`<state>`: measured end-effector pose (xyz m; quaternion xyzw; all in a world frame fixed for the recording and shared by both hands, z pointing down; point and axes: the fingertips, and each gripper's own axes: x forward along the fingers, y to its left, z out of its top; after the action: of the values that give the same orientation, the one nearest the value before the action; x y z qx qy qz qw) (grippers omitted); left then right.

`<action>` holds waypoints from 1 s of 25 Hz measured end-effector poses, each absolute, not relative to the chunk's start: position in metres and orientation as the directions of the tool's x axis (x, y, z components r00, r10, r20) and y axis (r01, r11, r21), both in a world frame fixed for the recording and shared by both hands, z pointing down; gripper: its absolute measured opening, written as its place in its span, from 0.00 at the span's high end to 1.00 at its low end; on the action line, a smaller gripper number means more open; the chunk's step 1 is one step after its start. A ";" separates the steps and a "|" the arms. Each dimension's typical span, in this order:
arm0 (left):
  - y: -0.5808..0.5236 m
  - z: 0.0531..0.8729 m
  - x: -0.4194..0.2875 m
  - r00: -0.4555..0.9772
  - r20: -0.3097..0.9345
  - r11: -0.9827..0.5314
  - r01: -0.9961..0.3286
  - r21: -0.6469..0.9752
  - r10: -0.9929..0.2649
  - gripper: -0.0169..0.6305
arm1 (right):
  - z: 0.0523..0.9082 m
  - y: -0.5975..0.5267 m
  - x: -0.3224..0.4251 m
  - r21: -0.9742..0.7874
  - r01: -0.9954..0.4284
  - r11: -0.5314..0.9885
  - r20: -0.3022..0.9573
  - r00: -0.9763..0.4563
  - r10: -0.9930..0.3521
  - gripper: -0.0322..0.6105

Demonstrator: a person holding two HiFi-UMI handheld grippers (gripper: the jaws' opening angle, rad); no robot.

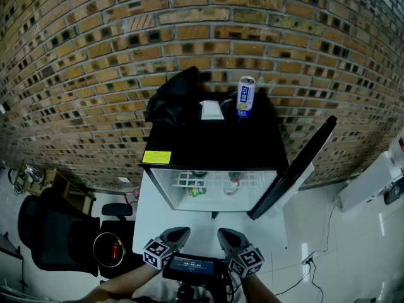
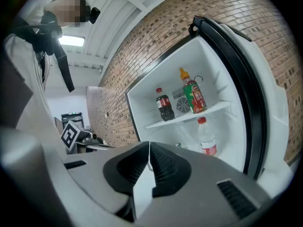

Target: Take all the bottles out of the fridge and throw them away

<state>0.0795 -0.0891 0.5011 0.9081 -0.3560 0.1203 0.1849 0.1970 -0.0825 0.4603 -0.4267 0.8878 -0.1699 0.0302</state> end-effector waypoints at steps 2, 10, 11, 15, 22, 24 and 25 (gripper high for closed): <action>-0.089 0.497 0.081 0.715 0.354 -0.671 -0.694 0.261 -0.602 0.97 | 0.459 -0.086 0.200 -0.319 -0.759 0.567 0.081 -0.618 -0.782 0.93; -0.095 0.501 0.073 0.708 0.345 -0.668 -0.701 0.248 -0.616 0.97 | 0.446 -0.110 0.218 -0.278 -0.820 0.500 0.063 -0.535 -0.842 0.92; -0.095 0.501 0.072 0.707 0.344 -0.666 -0.703 0.248 -0.618 0.97 | 0.444 -0.114 0.219 -0.271 -0.825 0.496 0.060 -0.528 -0.847 0.92; -0.098 0.502 0.068 0.700 0.342 -0.656 -0.711 0.253 -0.627 0.97 | 0.432 -0.136 0.225 -0.206 -0.864 0.460 0.083 -0.484 -0.871 0.93; -0.100 0.503 0.059 0.686 0.341 -0.639 -0.726 0.255 -0.643 0.97 | 0.405 -0.174 0.238 -0.163 -0.902 0.399 0.046 -0.411 -0.910 0.93; -0.101 0.503 0.056 0.681 0.340 -0.632 -0.731 0.257 -0.649 0.97 | 0.401 -0.179 0.241 -0.159 -0.906 0.392 0.039 -0.403 -0.914 0.93; -0.102 0.503 0.054 0.679 0.340 -0.629 -0.733 0.258 -0.651 0.97 | 0.400 -0.181 0.242 -0.155 -0.908 0.388 0.040 -0.399 -0.916 0.93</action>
<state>0.0542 -0.1015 0.5026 0.8961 -0.3862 0.1076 0.1905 0.2423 -0.1813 0.3995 -0.5477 0.8328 -0.0760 0.0261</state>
